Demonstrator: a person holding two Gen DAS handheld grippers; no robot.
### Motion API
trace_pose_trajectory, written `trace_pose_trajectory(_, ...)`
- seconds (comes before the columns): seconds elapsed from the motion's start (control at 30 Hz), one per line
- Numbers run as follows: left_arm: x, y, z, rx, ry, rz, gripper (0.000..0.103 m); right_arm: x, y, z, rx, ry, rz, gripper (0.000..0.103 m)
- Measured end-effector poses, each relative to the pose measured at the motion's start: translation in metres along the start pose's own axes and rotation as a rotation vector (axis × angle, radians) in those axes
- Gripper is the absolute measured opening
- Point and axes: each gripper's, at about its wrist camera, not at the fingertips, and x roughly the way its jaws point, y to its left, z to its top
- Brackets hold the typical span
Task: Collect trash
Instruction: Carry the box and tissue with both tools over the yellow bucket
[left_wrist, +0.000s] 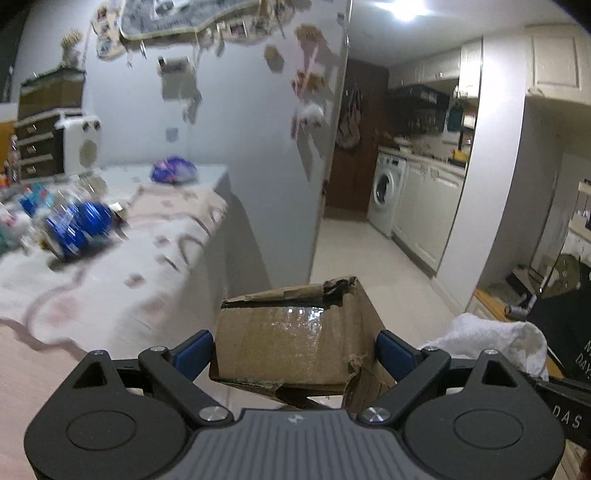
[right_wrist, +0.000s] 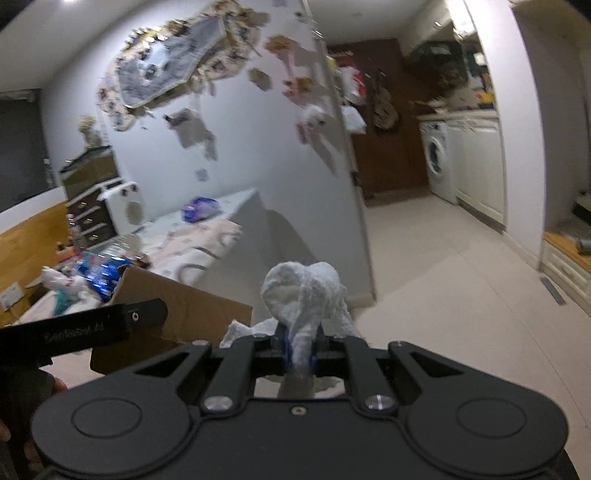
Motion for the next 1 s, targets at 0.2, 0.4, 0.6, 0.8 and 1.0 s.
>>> trace_pose_trajectory(0.2,0.072,-0.013,-0.02,0.0,0.103,0.026,0.094,0.046,-0.038,-0.021,0.061,0.088,-0.078,0.011)
trace_pose_trajectory(0.4,0.147,-0.008,-0.043,0.004,0.186,0.087,0.094,0.115,-0.065,-0.044,0.131,0.185,-0.125,0.011)
trace_pose_trajectory(0.6,0.216,0.01,-0.071,-0.023,0.273,0.132,0.094,0.195,-0.074,-0.069,0.199,0.281,-0.144,0.011)
trace_pose_trajectory(0.8,0.268,0.026,-0.095,-0.032,0.332,0.151,0.094,0.261,-0.082,-0.098,0.254,0.362,-0.166,0.011)
trace_pose_trajectory(1.0,0.314,0.031,-0.126,-0.003,0.393,0.167,0.094,0.307,-0.092,-0.128,0.289,0.434,-0.197,0.011)
